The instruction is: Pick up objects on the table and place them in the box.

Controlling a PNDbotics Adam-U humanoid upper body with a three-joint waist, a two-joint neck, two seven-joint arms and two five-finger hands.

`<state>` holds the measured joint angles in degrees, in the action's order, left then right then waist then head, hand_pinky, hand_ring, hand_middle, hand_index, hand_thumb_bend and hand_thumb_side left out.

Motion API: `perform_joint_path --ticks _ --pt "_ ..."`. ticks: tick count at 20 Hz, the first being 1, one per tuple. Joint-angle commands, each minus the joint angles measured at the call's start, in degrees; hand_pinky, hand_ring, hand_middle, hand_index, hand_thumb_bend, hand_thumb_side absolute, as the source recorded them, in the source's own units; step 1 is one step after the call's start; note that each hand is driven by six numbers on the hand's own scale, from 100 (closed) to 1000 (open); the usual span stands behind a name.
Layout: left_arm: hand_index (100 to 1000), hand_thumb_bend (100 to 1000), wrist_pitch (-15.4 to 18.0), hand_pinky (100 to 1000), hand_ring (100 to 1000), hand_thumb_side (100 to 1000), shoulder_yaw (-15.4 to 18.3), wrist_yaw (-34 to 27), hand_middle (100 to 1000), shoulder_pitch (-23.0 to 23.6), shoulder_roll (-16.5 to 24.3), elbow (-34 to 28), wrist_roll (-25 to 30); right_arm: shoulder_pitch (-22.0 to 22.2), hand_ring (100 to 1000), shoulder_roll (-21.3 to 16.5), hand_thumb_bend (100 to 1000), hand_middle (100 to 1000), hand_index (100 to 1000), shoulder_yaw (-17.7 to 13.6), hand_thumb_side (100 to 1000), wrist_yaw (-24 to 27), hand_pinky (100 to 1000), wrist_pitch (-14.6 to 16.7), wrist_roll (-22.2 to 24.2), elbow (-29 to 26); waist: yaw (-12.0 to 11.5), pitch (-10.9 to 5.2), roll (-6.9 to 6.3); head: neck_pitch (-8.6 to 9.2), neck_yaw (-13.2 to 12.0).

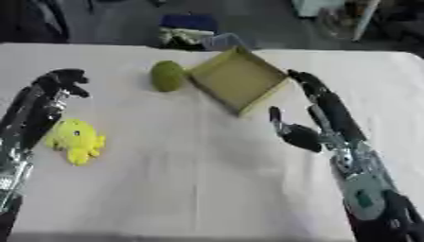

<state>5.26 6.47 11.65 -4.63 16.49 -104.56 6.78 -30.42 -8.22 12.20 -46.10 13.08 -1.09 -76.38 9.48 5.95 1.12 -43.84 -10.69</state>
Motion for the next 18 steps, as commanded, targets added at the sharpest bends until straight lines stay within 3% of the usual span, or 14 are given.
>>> perform_joint_path --ticks 1,18 --pt "796 108 0.1 768 612 784 0.1 0.1 662 -0.6 0.4 -0.6 0.2 -1.7 1000 0.7 160 899 1000 -0.6 444 -1.6 871 0.0 -0.4 0.3 -0.1 -0.85 -0.13 -0.28 0.3" --pt "796 100 0.1 769 614 771 0.2 0.2 662 -0.4 0.5 -0.6 0.3 -4.9 1000 5.6 172 901 1000 -1.7 434 -7.0 867 -0.1 -2.0 4.7 -0.2 -1.1 -0.17 -0.28 0.6"
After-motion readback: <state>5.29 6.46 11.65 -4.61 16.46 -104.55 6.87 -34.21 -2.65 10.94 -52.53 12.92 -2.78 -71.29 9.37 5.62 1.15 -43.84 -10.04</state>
